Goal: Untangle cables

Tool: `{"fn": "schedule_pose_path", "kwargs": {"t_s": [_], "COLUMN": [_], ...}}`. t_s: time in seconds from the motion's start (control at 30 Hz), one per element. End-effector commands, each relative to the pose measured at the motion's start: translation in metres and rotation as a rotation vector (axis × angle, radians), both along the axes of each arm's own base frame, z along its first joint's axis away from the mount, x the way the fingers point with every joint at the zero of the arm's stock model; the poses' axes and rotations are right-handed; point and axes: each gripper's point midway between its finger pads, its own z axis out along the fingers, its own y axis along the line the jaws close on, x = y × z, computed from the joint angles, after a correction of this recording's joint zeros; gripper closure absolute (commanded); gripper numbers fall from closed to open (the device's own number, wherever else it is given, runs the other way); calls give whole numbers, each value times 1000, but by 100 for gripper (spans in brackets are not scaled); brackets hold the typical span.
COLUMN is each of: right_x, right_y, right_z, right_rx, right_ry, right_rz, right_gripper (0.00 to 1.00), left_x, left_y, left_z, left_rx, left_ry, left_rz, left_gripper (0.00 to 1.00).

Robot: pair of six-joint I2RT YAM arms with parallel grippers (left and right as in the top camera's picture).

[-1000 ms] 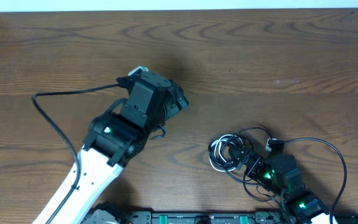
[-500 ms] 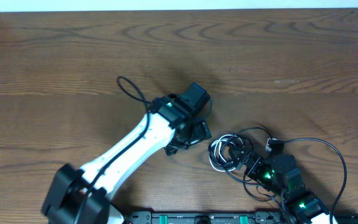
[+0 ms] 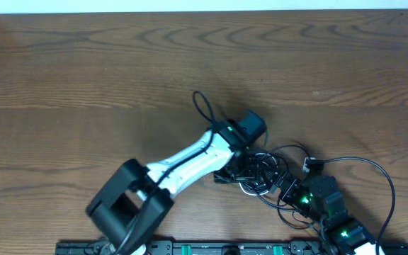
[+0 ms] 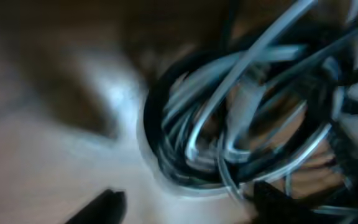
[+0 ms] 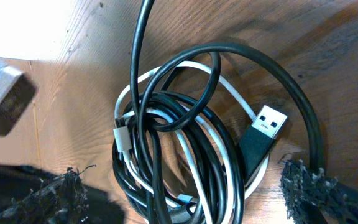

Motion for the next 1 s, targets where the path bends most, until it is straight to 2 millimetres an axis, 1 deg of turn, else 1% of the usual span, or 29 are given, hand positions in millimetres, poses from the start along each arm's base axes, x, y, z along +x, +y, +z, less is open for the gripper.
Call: {"fn": "schedule_pose_path", "kwargs": {"t_s": [0.0,0.03,0.07,0.13,0.2,0.27,0.33,0.4,0.57,0.7,0.73,0.97], "right_x": [-4,-4,-4,-4,-4,-4,-4,-4,-4,-4,-4,-4], "right_y": [-4,-4,-4,-4,-4,-4,-4,-4,-4,-4,-4,-4], "right_z": [-9,-9,-9,-9,-9,-9,-9,-9,-9,-9,-9,-9], "right_rx": [-33,-33,-33,-33,-33,-34,-34,-34,-34,-34,-33,-33], "right_ry": [19,19,19,19,19,19,19,20,19,19,19,19], "right_rz": [-5,-5,-5,-5,-5,-5,-5,-5,-5,-5,-5,-5], "right_gripper": [1,1,1,1,1,1,1,1,1,1,1,1], "left_x": [1,2,0,-3,-4,-1,8,25,54,71,76,95], "left_y": [1,2,5,8,10,11,16,26,33,42,44,58], "left_z": [-33,-41,-48,-58,-62,-61,-56,-44,-10,18,29,79], "left_rx": [46,63,81,106,117,122,142,171,134,96,74,-21], "left_ry": [20,27,39,62,72,53,5,-65,-167,-242,-266,-378], "left_rz": [-30,-30,-30,-30,-31,-36,-29,-6,53,100,119,200], "left_gripper": [66,85,92,92,92,92,93,93,92,93,92,92]}}
